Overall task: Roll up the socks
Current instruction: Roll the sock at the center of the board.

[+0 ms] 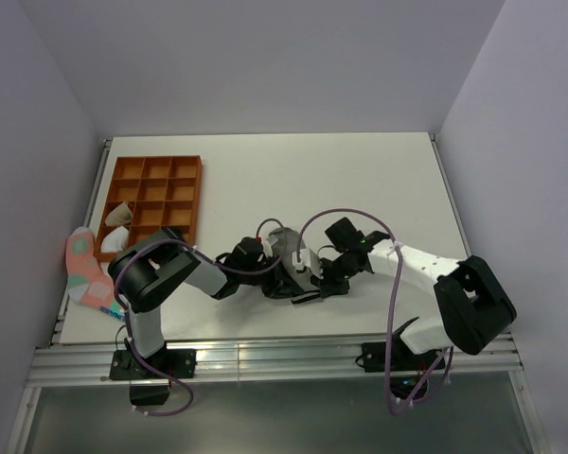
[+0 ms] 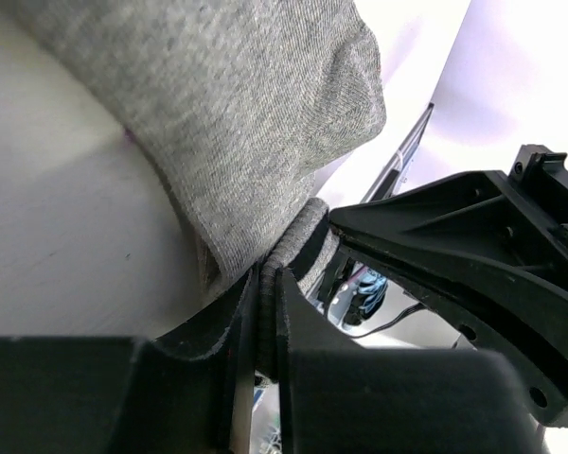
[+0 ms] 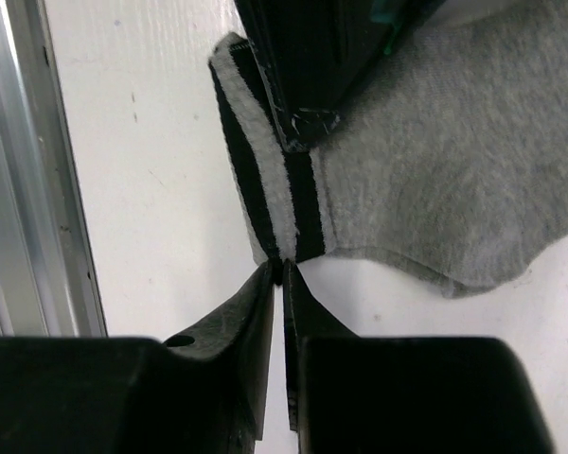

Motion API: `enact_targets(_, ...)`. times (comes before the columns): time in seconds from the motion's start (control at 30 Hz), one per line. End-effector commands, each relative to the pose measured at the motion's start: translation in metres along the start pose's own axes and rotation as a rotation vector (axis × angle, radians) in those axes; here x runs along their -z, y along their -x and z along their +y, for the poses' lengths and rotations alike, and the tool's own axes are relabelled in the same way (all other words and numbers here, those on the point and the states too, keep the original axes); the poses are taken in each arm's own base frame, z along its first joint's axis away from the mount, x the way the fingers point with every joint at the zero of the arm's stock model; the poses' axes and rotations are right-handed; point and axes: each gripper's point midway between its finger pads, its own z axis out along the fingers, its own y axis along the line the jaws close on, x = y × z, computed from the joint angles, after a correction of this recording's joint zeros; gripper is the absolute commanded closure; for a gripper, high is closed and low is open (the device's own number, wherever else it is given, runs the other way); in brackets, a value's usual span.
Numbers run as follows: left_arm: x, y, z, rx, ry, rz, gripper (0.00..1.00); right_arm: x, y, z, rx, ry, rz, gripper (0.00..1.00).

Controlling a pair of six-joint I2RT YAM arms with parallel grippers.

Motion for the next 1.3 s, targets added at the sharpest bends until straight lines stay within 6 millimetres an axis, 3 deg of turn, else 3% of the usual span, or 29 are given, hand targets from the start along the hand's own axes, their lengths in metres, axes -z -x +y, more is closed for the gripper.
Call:
enact_targets(0.0,-0.007,0.001,0.040,0.044,0.149,-0.033,0.90,0.011,-0.013,0.000,-0.016,-0.030,0.056,0.85)
enact_targets(0.1,-0.009,0.000,0.051,0.063,0.201,-0.023,0.99,0.018,-0.008,-0.005,0.009,-0.075,0.039,0.84)
enact_targets(0.17,-0.007,-0.003,0.059,0.081,0.242,-0.014,1.00,0.020,-0.007,-0.005,0.017,-0.083,0.036,0.82)
enact_targets(0.3,-0.009,-0.004,0.063,0.088,0.286,0.008,1.00,0.032,0.000,-0.013,0.077,-0.195,-0.009,0.68)
enact_targets(0.4,-0.009,-0.007,0.067,0.101,0.318,0.029,1.00,0.037,0.009,-0.011,0.108,-0.214,-0.047,0.63)
enact_targets(0.77,-0.008,-0.007,0.063,0.125,0.347,0.047,1.00,-0.002,0.027,0.013,0.238,-0.167,-0.021,0.57)
enact_targets(1.27,-0.006,-0.012,0.063,0.142,0.324,0.061,1.00,-0.016,0.019,0.004,0.252,-0.198,0.032,0.52)
